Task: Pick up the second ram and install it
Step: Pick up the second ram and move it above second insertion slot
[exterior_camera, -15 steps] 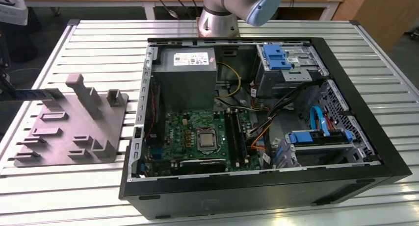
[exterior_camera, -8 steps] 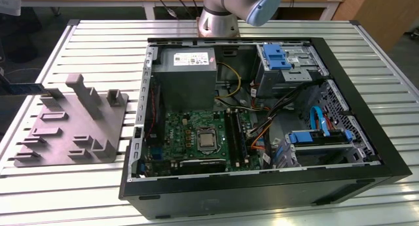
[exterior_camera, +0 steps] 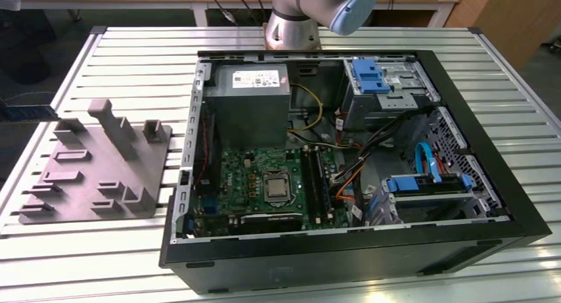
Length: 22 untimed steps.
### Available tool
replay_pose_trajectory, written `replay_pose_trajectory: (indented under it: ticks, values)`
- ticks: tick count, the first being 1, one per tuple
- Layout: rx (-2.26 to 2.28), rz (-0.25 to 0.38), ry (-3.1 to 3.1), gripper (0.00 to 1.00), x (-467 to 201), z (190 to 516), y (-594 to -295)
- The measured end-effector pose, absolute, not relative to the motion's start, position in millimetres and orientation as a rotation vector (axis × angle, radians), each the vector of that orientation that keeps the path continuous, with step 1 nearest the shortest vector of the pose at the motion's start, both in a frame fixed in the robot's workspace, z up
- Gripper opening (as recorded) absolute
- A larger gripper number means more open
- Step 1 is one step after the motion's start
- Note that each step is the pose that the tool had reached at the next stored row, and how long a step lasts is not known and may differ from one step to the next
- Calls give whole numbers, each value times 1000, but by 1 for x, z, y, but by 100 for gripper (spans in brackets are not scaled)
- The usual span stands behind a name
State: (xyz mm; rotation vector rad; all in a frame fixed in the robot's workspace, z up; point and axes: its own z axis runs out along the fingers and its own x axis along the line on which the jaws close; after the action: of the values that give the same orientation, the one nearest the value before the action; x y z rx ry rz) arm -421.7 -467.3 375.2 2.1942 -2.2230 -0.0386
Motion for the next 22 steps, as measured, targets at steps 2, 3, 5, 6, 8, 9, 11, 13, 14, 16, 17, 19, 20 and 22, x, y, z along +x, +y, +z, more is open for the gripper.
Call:
replay_pose_trajectory:
  ticks: [2, 3, 5, 6, 8, 9, 11, 13, 14, 16, 17, 19, 20, 22]
  values:
    - [2194, -39, -2223, 14, -422, 378, -467]
    - [2195, -40, -2224, 14, -422, 379, -467]
    - [2195, -41, -2224, 14, -422, 382, -467]
    - [2195, -41, -2224, 14, -422, 384, -467]
    - [2196, -42, -2225, 14, -422, 387, -467]
    - [2196, -43, -2225, 14, -422, 388, -467]
    - [2197, -44, -2225, 14, -422, 392, -467]
    - [2197, -45, -2226, 14, -422, 395, -467]
    - [2198, -46, -2226, 14, -422, 395, -467]
    - [2198, -46, -2226, 14, -422, 395, -467]
    - [2197, -46, -2226, 14, -422, 395, -467]
    - [2197, -46, -2226, 14, -422, 395, -467]
    - [2197, -46, -2226, 14, -421, 395, -467]
    - [2197, -45, -2226, 14, -417, 395, -467]
